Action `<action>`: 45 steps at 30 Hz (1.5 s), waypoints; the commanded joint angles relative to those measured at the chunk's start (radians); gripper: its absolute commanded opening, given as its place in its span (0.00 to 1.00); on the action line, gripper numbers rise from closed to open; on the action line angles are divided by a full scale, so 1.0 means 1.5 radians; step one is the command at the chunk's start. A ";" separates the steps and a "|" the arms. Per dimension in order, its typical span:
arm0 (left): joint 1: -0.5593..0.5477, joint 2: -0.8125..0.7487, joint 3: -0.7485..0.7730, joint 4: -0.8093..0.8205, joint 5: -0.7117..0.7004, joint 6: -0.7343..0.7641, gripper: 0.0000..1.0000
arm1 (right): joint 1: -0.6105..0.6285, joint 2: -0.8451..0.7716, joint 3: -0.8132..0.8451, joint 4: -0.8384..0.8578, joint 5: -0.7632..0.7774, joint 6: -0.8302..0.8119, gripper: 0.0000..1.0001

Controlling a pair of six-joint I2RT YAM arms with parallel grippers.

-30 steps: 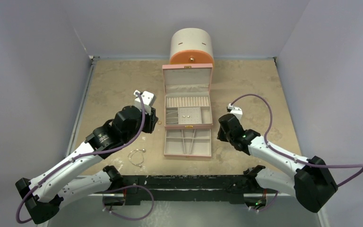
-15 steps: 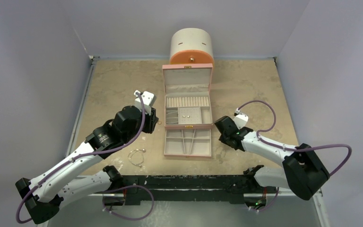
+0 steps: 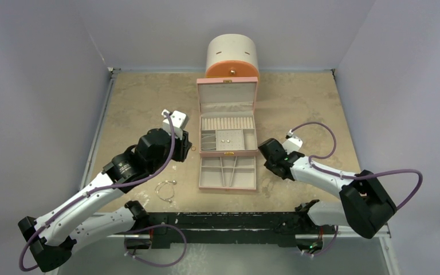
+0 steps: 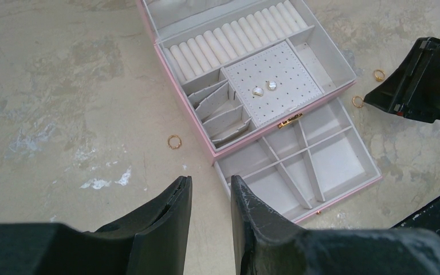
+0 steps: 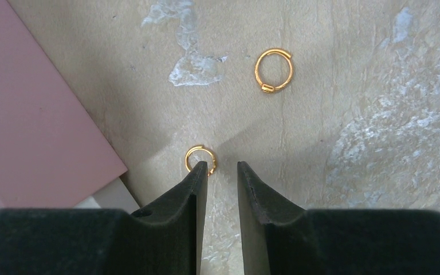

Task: Organize the mixed jewelry
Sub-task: Pick up the jewelry from the center of the board.

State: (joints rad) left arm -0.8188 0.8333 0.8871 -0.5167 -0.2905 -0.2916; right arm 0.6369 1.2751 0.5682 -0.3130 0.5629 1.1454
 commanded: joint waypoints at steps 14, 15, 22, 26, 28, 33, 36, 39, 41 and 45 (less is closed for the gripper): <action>0.002 -0.010 0.000 0.026 0.008 0.011 0.31 | 0.026 0.063 0.044 -0.031 0.031 0.021 0.26; 0.002 -0.009 0.000 0.026 0.008 0.011 0.31 | 0.036 0.069 0.049 -0.042 0.039 0.026 0.26; 0.002 -0.009 0.000 0.025 0.008 0.012 0.31 | 0.105 0.127 0.094 -0.133 0.093 0.073 0.24; 0.002 -0.010 0.002 0.024 0.008 0.012 0.31 | 0.119 0.170 0.099 -0.163 0.095 0.108 0.20; 0.002 -0.010 0.001 0.024 0.008 0.011 0.31 | 0.122 0.180 0.095 -0.157 0.087 0.114 0.14; 0.003 -0.011 0.001 0.024 0.007 0.011 0.31 | 0.136 0.152 0.057 -0.109 0.053 0.099 0.01; 0.002 -0.010 0.001 0.024 0.007 0.011 0.31 | 0.140 0.116 0.030 -0.092 0.035 0.087 0.00; 0.001 -0.010 0.001 0.024 0.006 0.011 0.31 | 0.140 0.069 0.002 -0.092 0.030 0.085 0.00; 0.001 -0.010 0.001 0.024 0.004 0.011 0.31 | 0.140 0.033 -0.012 -0.096 0.032 0.084 0.00; 0.002 -0.007 0.001 0.025 0.006 0.011 0.31 | 0.140 -0.059 -0.037 -0.076 0.027 0.038 0.00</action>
State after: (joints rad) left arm -0.8188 0.8318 0.8871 -0.5167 -0.2844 -0.2916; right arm 0.8398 1.2892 0.5541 -0.3943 0.6388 1.2533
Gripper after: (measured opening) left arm 0.309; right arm 0.004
